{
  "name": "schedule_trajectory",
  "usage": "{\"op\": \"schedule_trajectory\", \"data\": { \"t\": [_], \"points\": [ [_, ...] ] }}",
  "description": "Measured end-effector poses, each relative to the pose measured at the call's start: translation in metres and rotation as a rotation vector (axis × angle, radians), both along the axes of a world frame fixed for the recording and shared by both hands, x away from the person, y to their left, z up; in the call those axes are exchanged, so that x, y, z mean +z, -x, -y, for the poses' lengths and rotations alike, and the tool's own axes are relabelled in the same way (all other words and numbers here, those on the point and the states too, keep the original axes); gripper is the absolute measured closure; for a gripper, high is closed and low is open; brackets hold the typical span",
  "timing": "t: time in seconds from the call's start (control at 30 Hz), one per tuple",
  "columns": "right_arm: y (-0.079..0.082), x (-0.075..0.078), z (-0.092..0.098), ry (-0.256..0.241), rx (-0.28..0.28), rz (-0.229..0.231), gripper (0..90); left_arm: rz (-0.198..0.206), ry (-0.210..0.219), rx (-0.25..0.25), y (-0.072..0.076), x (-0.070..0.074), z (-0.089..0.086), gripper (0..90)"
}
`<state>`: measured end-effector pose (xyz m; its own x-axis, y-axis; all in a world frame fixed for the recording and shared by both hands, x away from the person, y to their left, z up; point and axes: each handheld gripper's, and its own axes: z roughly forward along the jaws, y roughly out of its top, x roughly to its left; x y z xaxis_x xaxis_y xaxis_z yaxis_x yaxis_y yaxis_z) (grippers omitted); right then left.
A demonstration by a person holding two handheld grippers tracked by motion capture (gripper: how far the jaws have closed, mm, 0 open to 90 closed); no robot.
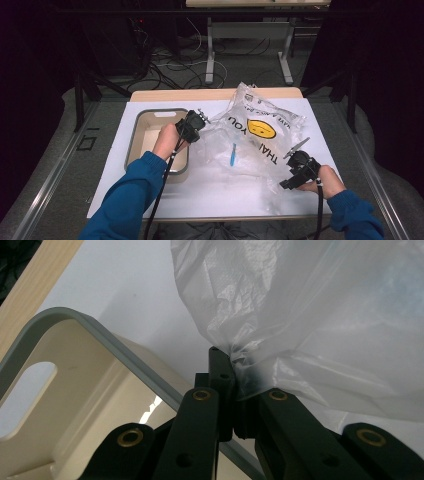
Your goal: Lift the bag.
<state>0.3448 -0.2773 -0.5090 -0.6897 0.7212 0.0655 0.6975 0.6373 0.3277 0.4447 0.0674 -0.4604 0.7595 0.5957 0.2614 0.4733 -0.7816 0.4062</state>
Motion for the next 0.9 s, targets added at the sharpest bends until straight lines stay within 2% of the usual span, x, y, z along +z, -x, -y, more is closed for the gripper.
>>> {"op": "schedule_trajectory", "data": {
  "t": [0.07, 0.1, 0.13, 0.17, 0.2, 0.23, 0.27, 0.3, 0.33, 0.4, 0.43, 0.47, 0.5, 0.53, 0.57, 0.6, 0.73, 0.8, 0.83, 0.87, 0.9],
  "points": [
    [-0.002, -0.003, -0.001, 0.002, 0.002, 0.02, 58.4, -0.002, 0.001, 0.0, 0.0, 0.0, -0.001, 89.9],
    [0.0, -0.002, -0.002, 0.005, -0.021, 0.032, 66.1, -0.003, 0.002, 0.0, 0.0, 0.0, -0.001, 89.9],
    [-0.002, -0.001, -0.002, 0.008, -0.003, 0.032, 73.5, -0.003, 0.002, 0.0, 0.0, 0.0, -0.001, 89.9],
    [-0.002, -0.001, -0.002, 0.008, -0.003, 0.032, 73.5, -0.004, -0.001, -0.006, 0.0, 0.0, -0.002, 89.9],
    [-0.003, 0.003, -0.001, 0.014, 0.004, 0.06, 85.2, -0.007, 0.002, -0.004, 0.001, 0.001, -0.002, 89.9],
    [-0.003, 0.005, -0.001, 0.01, 0.007, 0.074, 89.1, -0.007, 0.002, -0.004, 0.001, 0.001, -0.002, 89.9],
    [-0.003, 0.005, -0.001, 0.01, 0.007, 0.074, 89.1, -0.005, 0.004, -0.004, 0.001, 0.002, -0.002, 89.9],
    [-0.004, 0.014, -0.001, 0.016, -0.023, 0.088, 90.0, -0.006, 0.005, -0.005, 0.002, 0.002, -0.003, 89.9],
    [-0.004, 0.015, -0.002, 0.003, -0.04, 0.097, 90.0, -0.004, 0.003, -0.011, 0.002, 0.003, -0.003, 89.8],
    [-0.005, 0.018, -0.001, -0.002, -0.036, 0.113, 90.0, -0.005, 0.003, -0.009, 0.003, 0.005, -0.004, 89.8],
    [-0.007, 0.029, -0.001, -0.004, -0.041, 0.134, 90.0, -0.005, 0.004, -0.011, 0.003, 0.006, -0.004, 89.8],
    [-0.007, 0.029, -0.001, -0.004, -0.041, 0.134, 90.0, -0.007, 0.003, -0.009, 0.003, 0.007, -0.004, 89.8],
    [-0.008, 0.036, -0.003, -0.01, -0.046, 0.147, 90.0, -0.012, 0.0, -0.013, 0.003, 0.01, -0.005, 89.8],
    [-0.008, 0.036, -0.003, -0.01, -0.046, 0.147, 90.0, -0.012, 0.0, -0.013, 0.003, 0.01, -0.005, 89.8],
    [-0.011, 0.045, -0.005, -0.007, -0.031, 0.153, 90.0, -0.018, -0.01, -0.016, 0.003, 0.013, -0.005, 89.8],
    [-0.011, 0.045, -0.005, -0.007, -0.031, 0.153, 90.0, -0.023, -0.016, -0.017, 0.002, 0.015, -0.005, 89.8],
    [-0.02, 0.063, -0.007, -0.009, -0.038, 0.176, 90.0, -0.031, -0.034, -0.024, 0.001, 0.024, -0.007, 89.8],
    [-0.025, 0.069, -0.006, -0.008, -0.034, 0.178, 90.0, -0.043, -0.03, -0.018, 0.001, 0.027, -0.008, 89.8],
    [-0.026, 0.072, -0.007, -0.017, -0.049, 0.179, 90.0, -0.046, -0.035, -0.022, 0.0, 0.029, -0.008, 89.8],
    [-0.028, 0.075, -0.007, -0.001, -0.047, 0.158, 90.0, -0.054, -0.039, -0.023, 0.0, 0.03, -0.009, 89.8],
    [-0.03, 0.077, -0.007, 0.0, -0.041, 0.164, 90.0, -0.059, -0.043, -0.026, 0.0, 0.031, -0.009, 89.8]
  ]
}}
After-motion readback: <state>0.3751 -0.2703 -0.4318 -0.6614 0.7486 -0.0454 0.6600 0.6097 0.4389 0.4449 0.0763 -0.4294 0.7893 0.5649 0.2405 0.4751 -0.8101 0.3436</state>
